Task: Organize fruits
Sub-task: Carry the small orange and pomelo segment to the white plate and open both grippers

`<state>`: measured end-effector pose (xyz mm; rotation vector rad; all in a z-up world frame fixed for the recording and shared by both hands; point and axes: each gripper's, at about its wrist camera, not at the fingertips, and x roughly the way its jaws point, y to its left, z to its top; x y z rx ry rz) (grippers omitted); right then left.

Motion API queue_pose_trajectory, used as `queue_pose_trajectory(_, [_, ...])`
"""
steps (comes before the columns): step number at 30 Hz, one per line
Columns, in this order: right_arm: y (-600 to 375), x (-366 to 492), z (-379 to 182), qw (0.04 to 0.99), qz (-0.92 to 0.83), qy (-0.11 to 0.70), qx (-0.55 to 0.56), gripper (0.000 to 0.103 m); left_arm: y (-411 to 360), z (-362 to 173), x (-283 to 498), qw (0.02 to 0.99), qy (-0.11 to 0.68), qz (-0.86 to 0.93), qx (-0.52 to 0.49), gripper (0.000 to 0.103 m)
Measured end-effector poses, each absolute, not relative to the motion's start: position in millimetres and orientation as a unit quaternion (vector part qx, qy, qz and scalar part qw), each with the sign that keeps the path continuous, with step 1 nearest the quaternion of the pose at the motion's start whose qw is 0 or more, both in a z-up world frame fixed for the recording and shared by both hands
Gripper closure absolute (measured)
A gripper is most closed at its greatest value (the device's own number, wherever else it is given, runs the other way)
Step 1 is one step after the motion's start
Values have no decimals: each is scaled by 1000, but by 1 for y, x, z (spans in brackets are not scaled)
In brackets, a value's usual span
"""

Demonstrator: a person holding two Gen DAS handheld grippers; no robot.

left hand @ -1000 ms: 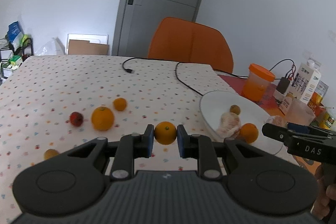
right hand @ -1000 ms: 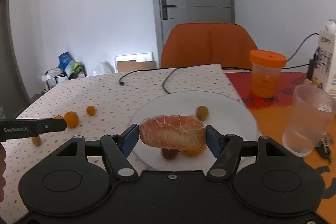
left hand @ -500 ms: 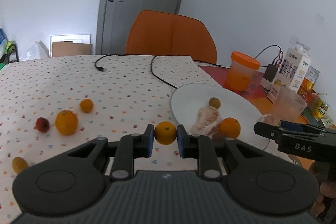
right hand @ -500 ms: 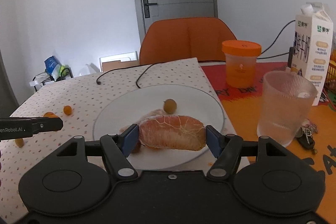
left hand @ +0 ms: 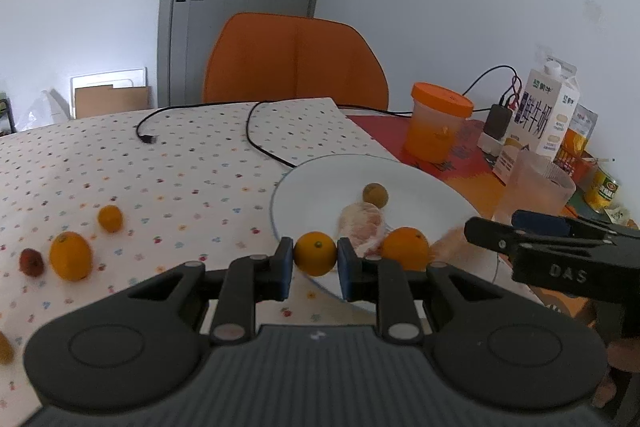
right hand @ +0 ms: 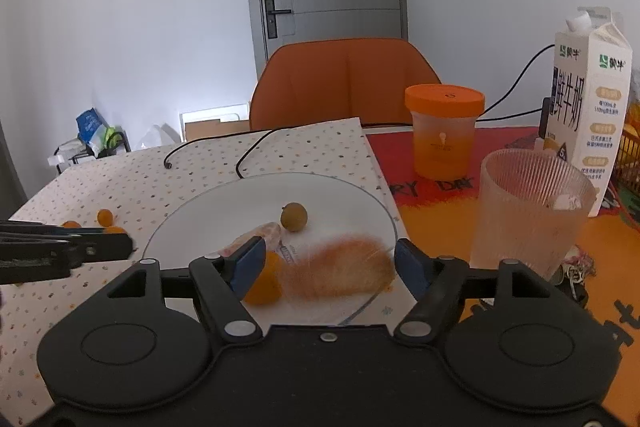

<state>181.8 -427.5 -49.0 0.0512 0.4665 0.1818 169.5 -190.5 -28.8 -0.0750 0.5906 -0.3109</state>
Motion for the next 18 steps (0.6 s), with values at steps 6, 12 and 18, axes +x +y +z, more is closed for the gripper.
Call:
queue_pose_trajectory(6, [-438,169,-50,967,91,233,44,27,-200,-29,176,943,291,-155,-38,81])
queue_pose_trajectory(12, [-438,163,-54,965,94,240,54,27,-197,-26,178,944,290,-150,-49,76])
queue_pose_trajectory(18, [-433,160,-55,963,103,241,56,24,-181,-23,172,947,291,-131,-41,55])
